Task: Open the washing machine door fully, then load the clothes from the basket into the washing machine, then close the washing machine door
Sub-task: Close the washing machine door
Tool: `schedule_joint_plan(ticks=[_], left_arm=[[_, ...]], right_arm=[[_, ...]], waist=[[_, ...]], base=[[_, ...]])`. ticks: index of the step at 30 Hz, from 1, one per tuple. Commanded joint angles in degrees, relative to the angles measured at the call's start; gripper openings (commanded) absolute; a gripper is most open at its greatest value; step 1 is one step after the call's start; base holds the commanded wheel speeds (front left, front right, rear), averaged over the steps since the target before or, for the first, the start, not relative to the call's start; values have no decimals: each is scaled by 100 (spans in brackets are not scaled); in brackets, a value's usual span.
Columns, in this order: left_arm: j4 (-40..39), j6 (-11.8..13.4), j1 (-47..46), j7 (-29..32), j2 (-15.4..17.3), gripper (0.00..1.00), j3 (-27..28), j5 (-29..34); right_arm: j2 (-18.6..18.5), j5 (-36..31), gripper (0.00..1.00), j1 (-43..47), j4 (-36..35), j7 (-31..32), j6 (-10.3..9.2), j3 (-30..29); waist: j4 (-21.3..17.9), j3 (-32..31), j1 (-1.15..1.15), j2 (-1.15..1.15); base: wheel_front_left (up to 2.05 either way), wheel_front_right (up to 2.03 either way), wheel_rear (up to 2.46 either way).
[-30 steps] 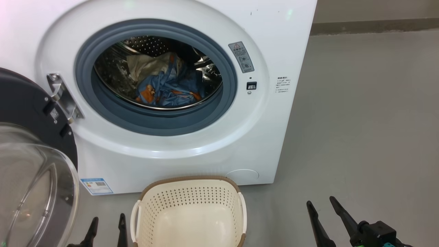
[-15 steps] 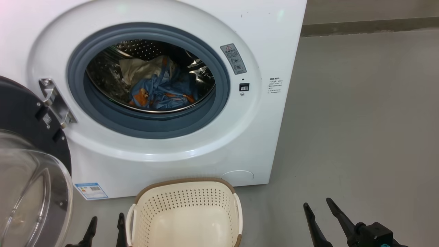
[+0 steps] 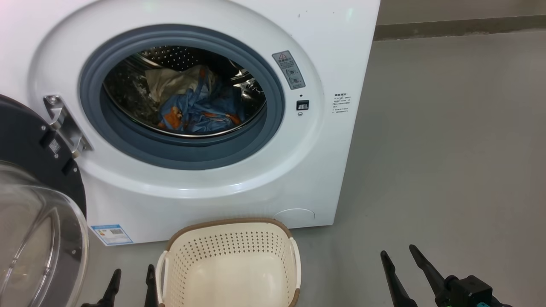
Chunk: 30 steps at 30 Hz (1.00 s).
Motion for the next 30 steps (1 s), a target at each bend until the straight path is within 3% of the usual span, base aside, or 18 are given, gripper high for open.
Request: schedule_joint_plan(ticks=[1, 30], left_arm=[[-139, -22, -97, -37, 59, 100, 187, 32], [-160, 15, -19, -37, 59, 100, 116, 9]], right_arm=[[-54, -93, 100, -173, -156, -28, 35, 125], [-81, -110, 100, -224, -159, -28, 35, 133]], waist=[[22, 3, 0, 0], [220, -13, 0, 0]], base=[[0, 0, 0], [0, 0, 0]])
